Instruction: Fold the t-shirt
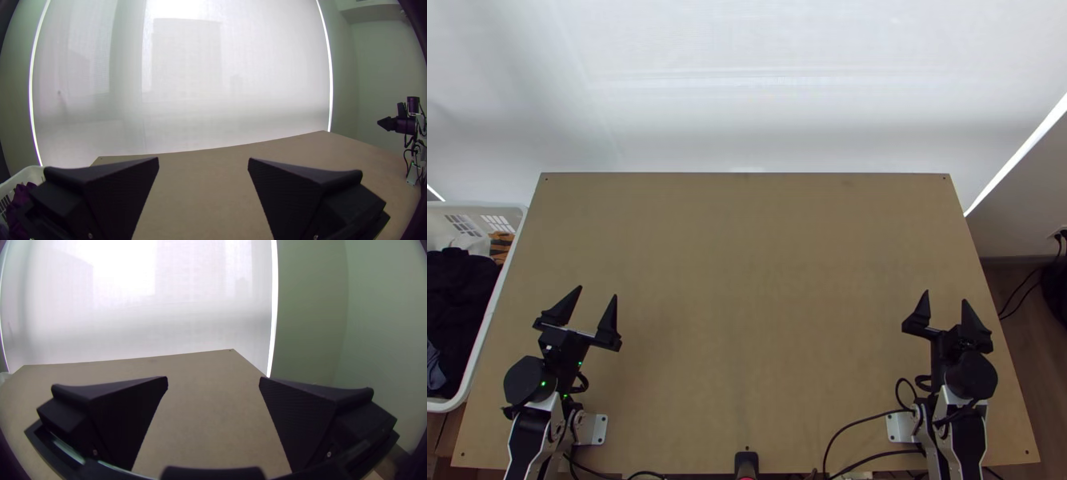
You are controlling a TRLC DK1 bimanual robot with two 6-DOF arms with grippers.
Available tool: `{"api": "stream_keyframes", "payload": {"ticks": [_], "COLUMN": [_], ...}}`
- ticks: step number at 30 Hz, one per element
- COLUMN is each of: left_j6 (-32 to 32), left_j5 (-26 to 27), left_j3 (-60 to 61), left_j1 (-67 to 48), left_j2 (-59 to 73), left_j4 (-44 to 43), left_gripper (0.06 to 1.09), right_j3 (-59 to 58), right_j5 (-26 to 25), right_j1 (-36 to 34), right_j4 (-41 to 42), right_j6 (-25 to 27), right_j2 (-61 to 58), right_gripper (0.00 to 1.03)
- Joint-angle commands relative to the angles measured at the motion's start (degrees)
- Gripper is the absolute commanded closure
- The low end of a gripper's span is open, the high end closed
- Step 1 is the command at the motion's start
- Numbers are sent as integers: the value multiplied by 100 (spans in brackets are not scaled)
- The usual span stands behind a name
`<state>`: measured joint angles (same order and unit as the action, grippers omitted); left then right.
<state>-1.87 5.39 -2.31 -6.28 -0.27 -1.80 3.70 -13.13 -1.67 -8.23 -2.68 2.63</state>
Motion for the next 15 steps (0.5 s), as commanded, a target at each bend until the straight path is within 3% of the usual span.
{"api": "stream_keyframes", "payload": {"ticks": [1,7,15], "left_j6": [117,99,-138], "left_j5": [68,-398,-398], "left_j3": [222,222,-314], "left_j1": [-22,101,259], "left_j2": [27,19,27], "left_j4": [84,180,286], "left_gripper": [10,10,10], "right_j3": [-45,-45,-45], "right_j5": [-85,-85,-85], "right_j1": [-17,-17,-17], "right_j4": [-3,-3,-3], "right_j6": [57,57,57], "right_j2": [-246,-246,-246], "right_gripper": [5,5,5]}}
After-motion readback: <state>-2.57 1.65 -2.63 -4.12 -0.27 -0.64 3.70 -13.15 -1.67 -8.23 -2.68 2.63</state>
